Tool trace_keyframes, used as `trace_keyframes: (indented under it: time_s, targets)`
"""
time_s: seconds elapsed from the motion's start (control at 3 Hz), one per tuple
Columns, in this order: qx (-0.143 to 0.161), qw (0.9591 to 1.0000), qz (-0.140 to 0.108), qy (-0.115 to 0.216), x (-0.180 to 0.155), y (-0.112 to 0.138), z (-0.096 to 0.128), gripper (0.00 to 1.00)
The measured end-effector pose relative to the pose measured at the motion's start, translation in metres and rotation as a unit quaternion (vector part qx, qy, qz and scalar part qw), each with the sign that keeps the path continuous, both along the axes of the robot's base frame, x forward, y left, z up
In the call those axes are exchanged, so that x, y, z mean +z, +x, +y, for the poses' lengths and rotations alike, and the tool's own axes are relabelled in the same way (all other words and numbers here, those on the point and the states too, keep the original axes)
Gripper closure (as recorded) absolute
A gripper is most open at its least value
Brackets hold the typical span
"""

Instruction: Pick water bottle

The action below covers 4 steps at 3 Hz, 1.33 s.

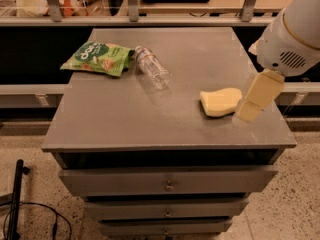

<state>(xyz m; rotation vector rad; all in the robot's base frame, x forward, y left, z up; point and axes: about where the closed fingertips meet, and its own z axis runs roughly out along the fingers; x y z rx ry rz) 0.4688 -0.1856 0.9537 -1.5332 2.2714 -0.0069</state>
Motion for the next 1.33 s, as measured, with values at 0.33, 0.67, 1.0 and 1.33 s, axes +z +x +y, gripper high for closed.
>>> trace_keyframes:
  time_s: [0.33, 0.67, 1.0, 1.33]
  targets:
    - [-0.05, 0.9972, -0.026, 0.048, -0.008, 0.021, 0.014, 0.0]
    - [-0.109, 0.9883, -0.073, 0.077, -0.008, 0.035, 0.021, 0.0]
    - [-0.166, 0.9715, -0.117, 0.123, -0.006, 0.047, 0.028, 0.0]
    - [-0.195, 0.9526, -0.15, 0.179, -0.003, 0.066, 0.046, 0.0]
